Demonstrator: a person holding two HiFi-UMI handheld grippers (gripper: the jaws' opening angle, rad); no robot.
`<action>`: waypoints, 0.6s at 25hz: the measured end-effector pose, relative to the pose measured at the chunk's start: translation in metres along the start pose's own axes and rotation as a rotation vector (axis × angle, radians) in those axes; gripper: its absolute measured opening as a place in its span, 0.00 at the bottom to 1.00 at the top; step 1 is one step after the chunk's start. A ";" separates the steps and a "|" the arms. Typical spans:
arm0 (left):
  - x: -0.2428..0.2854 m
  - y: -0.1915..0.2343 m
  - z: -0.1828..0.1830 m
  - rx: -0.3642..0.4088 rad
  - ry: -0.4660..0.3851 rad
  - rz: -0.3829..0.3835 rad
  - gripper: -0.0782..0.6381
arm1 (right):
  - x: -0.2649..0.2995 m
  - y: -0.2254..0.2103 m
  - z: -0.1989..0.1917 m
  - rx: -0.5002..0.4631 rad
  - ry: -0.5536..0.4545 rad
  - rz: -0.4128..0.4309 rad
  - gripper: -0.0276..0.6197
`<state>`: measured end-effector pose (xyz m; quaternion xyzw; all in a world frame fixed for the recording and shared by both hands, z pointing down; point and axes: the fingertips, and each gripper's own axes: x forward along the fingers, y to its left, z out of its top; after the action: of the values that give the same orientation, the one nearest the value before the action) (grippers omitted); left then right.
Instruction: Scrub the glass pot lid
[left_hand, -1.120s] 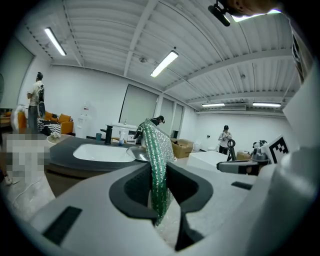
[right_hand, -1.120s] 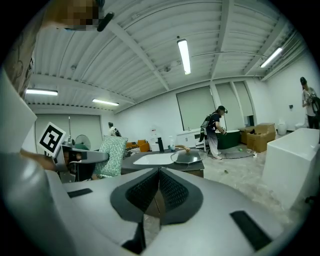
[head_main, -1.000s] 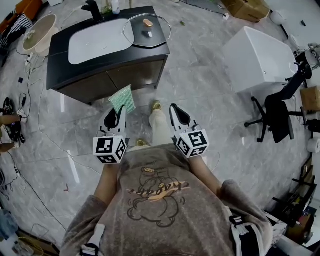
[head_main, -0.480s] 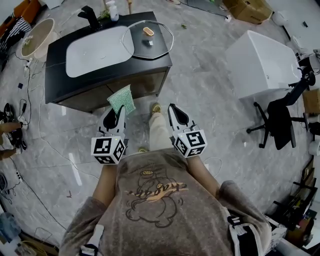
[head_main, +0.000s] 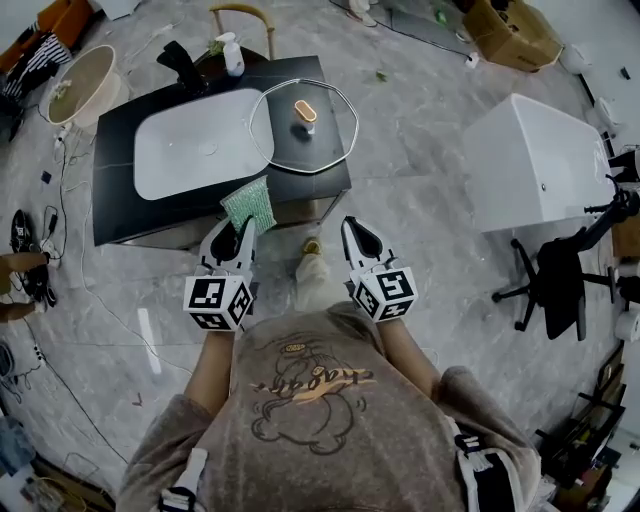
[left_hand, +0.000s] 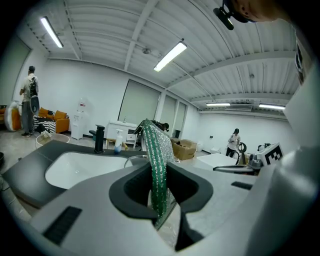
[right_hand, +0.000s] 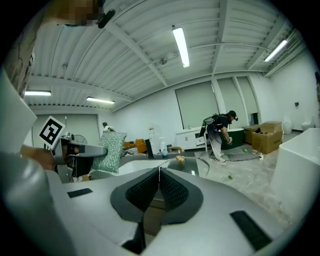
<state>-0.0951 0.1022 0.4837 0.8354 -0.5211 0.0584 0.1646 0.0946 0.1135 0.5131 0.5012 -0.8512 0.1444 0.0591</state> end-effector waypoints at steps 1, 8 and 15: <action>0.010 0.004 0.008 -0.002 -0.002 0.006 0.23 | 0.009 -0.007 0.007 0.000 -0.001 0.002 0.09; 0.078 0.020 0.045 -0.017 -0.021 0.033 0.23 | 0.069 -0.058 0.042 -0.019 0.014 0.037 0.09; 0.129 0.035 0.068 -0.029 -0.020 0.070 0.23 | 0.113 -0.099 0.067 -0.014 0.016 0.061 0.09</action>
<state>-0.0727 -0.0444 0.4623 0.8146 -0.5526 0.0482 0.1695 0.1283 -0.0462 0.4956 0.4733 -0.8666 0.1443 0.0649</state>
